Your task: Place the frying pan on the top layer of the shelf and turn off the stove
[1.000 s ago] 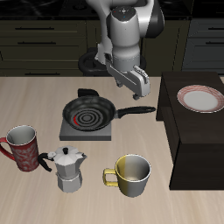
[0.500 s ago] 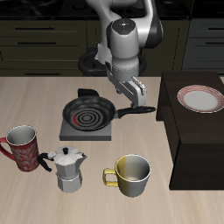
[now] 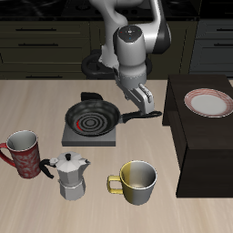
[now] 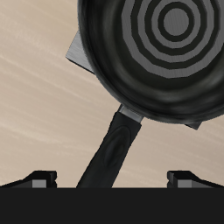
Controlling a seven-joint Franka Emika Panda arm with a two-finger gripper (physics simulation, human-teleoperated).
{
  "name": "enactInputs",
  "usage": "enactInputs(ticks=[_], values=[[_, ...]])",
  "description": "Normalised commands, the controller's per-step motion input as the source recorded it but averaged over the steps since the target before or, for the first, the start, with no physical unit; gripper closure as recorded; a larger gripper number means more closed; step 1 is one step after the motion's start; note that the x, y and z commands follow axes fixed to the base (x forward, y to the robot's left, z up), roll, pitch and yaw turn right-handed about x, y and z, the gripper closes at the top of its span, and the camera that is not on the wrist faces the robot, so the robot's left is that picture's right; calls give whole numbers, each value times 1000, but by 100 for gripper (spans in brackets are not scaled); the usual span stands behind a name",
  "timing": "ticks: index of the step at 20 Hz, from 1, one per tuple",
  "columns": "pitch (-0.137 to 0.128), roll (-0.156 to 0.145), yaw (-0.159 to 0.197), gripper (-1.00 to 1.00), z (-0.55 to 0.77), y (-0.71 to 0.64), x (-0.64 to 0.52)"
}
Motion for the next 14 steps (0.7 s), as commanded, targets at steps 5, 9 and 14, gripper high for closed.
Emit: enactInputs(ticks=[5,9,14], values=[[-3,41,-15,-100,-52,162,-49],[23,12,-6,-100,-157,34,123],[2,1,0,-100,-104,5,104]])
